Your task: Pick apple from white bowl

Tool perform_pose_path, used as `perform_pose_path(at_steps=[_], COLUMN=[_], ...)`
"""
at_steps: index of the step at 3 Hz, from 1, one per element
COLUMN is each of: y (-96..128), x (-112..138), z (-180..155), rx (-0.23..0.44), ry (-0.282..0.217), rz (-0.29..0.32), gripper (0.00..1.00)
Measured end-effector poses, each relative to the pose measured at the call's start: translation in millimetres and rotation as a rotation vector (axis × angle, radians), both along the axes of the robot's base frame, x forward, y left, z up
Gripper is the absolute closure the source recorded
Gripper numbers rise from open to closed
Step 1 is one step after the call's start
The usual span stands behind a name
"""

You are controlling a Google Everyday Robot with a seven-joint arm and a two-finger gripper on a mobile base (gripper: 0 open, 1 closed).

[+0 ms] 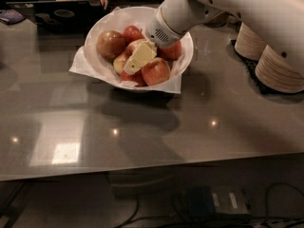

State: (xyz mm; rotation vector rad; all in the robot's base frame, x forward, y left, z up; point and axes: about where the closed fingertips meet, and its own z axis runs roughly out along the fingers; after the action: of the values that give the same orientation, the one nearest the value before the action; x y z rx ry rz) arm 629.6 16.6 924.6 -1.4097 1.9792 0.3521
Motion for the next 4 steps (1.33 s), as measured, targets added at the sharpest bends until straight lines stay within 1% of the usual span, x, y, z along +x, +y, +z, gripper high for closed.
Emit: perform_pose_path(at_steps=[1,2,4], y=[4.6,6.4,6.5], x=[3.5,5.3,5.3], z=[-4.9,-7.6,-7.6], rx=[-0.006,-0.007,-0.007], ry=[0.018,0.028,0.028], rz=[-0.008,-0.01,-0.009], gripper=[0.17,0.34,0.81])
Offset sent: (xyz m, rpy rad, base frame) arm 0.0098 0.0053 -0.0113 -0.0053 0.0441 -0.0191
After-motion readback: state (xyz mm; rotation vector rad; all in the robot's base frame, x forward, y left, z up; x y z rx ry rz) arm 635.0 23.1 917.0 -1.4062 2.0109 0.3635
